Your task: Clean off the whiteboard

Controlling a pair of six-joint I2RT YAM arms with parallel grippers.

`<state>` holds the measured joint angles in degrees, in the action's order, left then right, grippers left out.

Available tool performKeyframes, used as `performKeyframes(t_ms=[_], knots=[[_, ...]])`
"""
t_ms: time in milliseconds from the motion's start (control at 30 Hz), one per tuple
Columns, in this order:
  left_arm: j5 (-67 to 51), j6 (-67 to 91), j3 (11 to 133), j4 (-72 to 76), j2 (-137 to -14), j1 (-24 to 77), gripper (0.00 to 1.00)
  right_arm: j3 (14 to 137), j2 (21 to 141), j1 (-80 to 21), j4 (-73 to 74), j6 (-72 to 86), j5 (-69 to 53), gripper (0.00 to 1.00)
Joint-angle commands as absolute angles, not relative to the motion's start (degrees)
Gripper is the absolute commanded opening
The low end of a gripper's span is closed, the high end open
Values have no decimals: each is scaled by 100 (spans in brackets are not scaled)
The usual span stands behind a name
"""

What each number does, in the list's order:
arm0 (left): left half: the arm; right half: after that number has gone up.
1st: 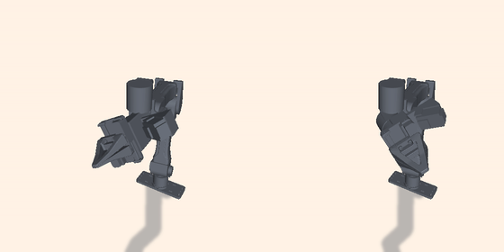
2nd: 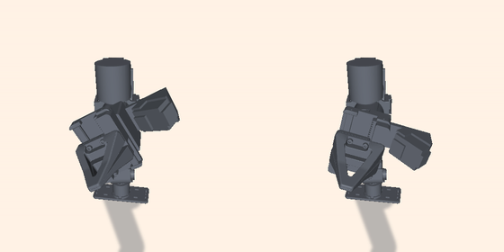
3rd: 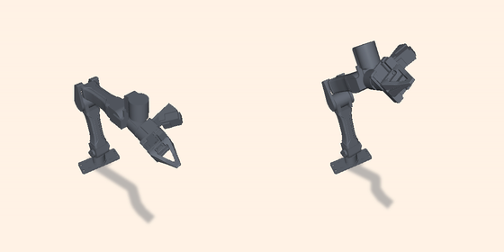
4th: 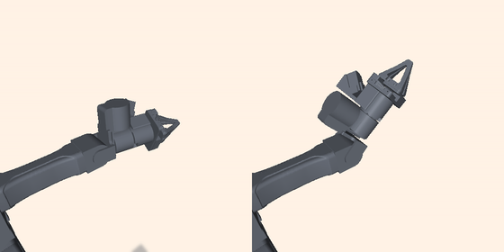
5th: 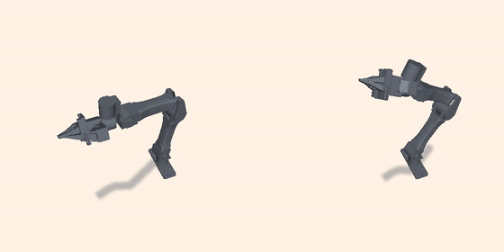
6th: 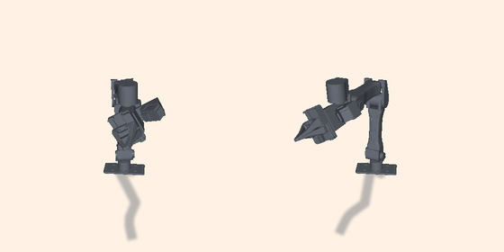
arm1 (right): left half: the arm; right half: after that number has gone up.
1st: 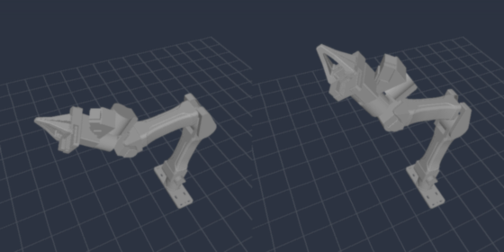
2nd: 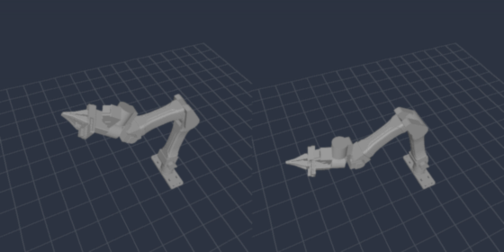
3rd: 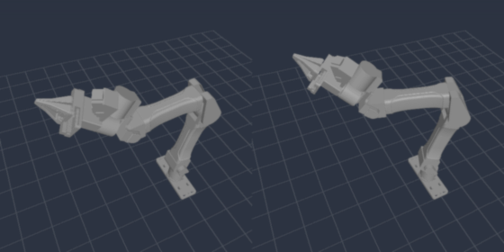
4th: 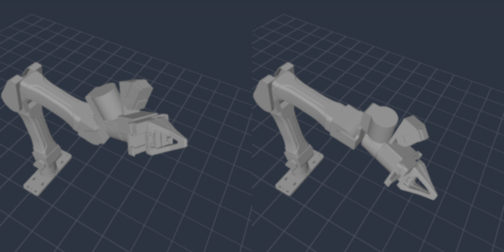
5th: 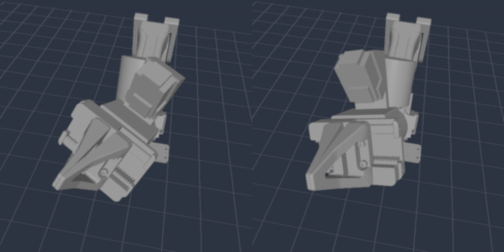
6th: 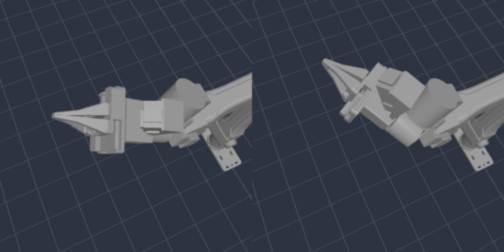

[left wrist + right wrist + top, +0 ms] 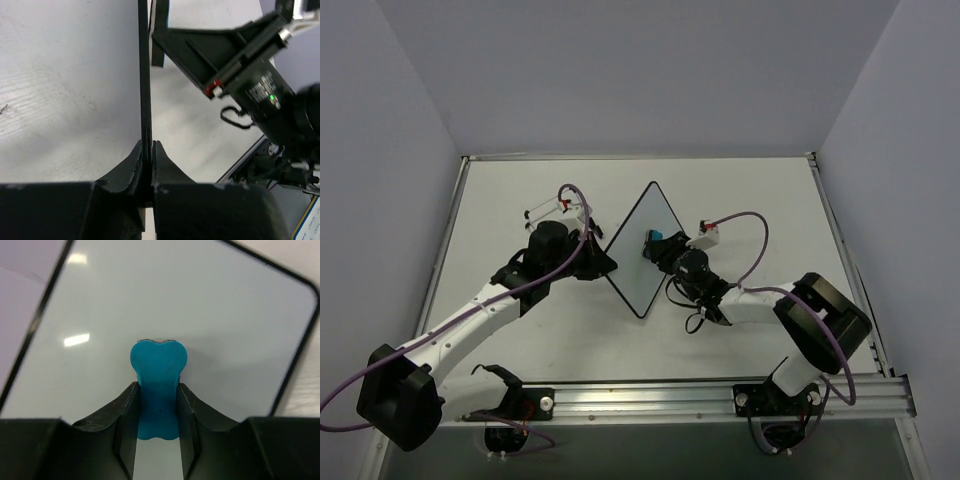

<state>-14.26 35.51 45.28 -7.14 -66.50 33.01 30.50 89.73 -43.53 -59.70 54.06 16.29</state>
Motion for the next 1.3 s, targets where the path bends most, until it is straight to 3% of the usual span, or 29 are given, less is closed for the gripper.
performKeyframes(t_ms=[0, 167, 300, 533, 833, 967, 1267], knots=[[-2487, 3823, 4641, 9, -6513, 3516, 2, 2970, 9473, -3667, -6126, 5221, 468, 0], [-2522, 3779, 4667, 9, -6469, 3507, 2, 3138, 10414, -2875, -6732, 5256, -1096, 0], [-2452, 3534, 4790, -430, -6364, 3498, 2, 3085, 10328, -2392, -6575, 5142, -1266, 0], [-2171, 3217, 5036, -993, -6205, 3437, 2, 3497, 8292, -2303, -3690, 3895, -406, 0], [-1741, 3024, 5212, -1292, -6100, 3366, 2, 4438, 7568, -1680, -862, 2629, 386, 0], [-1617, 2962, 5265, -1450, -5994, 3349, 2, 4807, 7962, -977, -414, 2095, 115, 0], [-1713, 2839, 5361, -1740, -5810, 3287, 2, 6256, 9711, -888, 817, 1117, 210, 5]])
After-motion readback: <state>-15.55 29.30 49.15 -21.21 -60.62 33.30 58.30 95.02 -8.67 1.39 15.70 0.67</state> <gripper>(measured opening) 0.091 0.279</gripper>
